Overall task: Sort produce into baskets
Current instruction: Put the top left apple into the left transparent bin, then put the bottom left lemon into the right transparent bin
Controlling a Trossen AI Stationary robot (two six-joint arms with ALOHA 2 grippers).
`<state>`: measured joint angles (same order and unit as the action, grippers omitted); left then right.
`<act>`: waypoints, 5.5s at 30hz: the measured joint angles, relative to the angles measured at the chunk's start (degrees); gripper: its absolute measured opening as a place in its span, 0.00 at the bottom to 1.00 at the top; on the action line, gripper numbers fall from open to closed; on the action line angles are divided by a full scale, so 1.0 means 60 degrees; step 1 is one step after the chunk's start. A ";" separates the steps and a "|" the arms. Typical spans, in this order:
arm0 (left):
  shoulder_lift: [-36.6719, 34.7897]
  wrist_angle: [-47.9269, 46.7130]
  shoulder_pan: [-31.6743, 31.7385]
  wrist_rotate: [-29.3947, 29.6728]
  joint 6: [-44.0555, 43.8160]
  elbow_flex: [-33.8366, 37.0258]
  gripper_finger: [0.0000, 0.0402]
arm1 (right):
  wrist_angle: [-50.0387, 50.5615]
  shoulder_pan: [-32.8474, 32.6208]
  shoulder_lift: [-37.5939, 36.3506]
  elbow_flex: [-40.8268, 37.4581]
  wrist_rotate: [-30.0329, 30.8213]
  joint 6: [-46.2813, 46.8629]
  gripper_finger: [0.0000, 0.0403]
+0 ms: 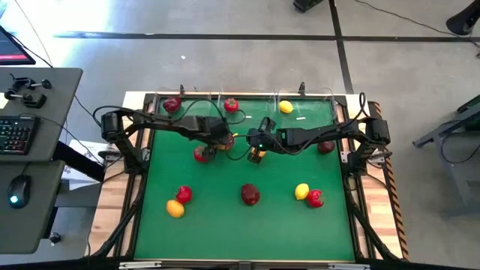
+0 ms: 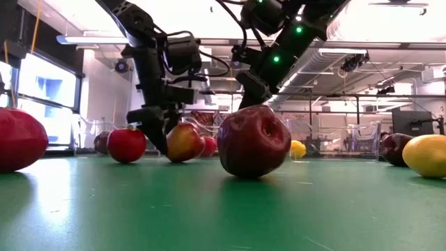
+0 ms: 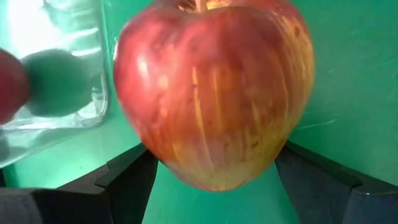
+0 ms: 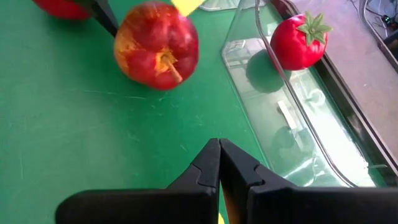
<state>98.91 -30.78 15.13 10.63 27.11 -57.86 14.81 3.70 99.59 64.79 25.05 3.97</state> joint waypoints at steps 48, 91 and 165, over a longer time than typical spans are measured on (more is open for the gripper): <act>-0.1252 0.0795 0.0085 -0.0485 -0.0574 0.0029 0.62 | -0.0514 -0.0521 0.0754 -0.0007 0.2070 0.0188 0.00; -0.2630 -0.1527 0.4705 0.2369 0.1620 0.0025 0.62 | -0.0161 -0.0521 0.0743 -0.0007 0.1803 0.0216 0.00; -0.0376 0.0235 0.5243 0.5118 0.5013 0.0022 0.70 | -0.0437 -0.0583 0.0739 0.0000 0.1171 0.0018 0.00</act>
<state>96.66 -29.37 46.59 41.34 57.19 -57.74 12.19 0.21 104.03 64.79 32.08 4.08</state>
